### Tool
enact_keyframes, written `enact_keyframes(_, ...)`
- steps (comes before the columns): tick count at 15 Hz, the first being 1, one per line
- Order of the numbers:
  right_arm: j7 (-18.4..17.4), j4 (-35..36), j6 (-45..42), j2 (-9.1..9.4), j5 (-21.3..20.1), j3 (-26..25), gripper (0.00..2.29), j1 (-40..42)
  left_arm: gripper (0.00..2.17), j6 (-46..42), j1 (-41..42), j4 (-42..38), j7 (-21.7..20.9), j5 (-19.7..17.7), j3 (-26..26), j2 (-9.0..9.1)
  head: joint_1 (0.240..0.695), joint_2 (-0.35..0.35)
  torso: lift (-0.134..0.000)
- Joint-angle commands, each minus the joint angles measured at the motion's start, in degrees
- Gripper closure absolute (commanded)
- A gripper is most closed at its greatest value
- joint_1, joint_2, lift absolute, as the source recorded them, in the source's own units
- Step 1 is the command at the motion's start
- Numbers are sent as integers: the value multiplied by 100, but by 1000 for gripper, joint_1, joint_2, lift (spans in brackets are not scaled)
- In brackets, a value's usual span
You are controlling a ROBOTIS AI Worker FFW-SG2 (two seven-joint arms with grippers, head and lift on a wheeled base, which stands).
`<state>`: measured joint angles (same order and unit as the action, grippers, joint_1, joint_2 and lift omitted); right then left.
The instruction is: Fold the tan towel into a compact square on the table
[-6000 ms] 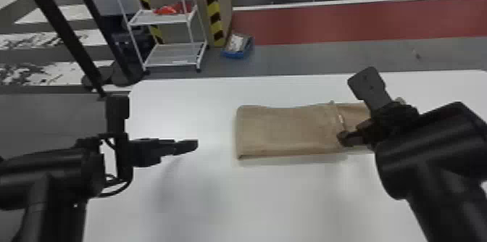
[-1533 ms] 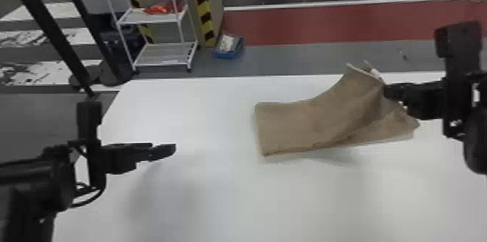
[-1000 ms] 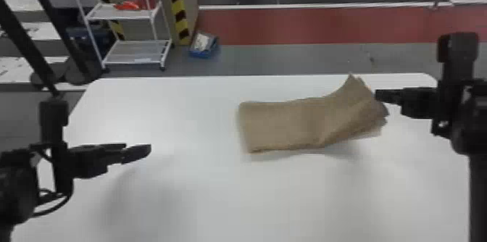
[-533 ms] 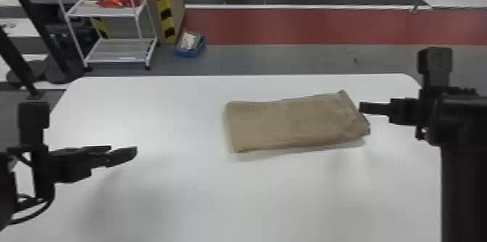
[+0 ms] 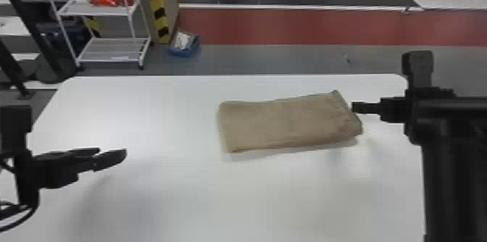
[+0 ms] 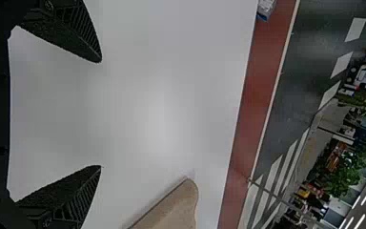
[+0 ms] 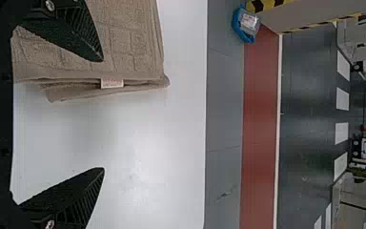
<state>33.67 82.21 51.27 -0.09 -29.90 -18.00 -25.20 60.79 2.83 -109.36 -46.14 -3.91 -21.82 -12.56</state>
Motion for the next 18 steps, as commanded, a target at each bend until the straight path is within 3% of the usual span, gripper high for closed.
enact_keyframes(1,-19,-179,-174,14,-77,-37,70,-20,90,0,7,-6,0,-30,-51,-27,695,-27,-123)
enact_keyframes(5,87,-521,-701,14,116,-177,113,32,90,-36,33,-6,-35,-48,-42,-27,695,-24,-123)
enact_keyframes(8,87,-688,-877,14,20,-142,201,50,90,-53,69,-6,-44,-74,-95,-45,695,-18,-123)
enact_keyframes(12,87,-838,-1105,14,72,-160,667,191,90,-71,113,-6,-53,-92,-95,-54,695,-10,-123)
enact_keyframes(14,87,-829,-1123,14,125,-177,1237,217,90,-71,148,-15,-70,-92,-103,-54,695,-7,-123)
enact_keyframes(18,148,-653,-1052,14,327,-221,1737,305,90,-71,200,-67,-70,-92,-156,-62,695,-5,-123)
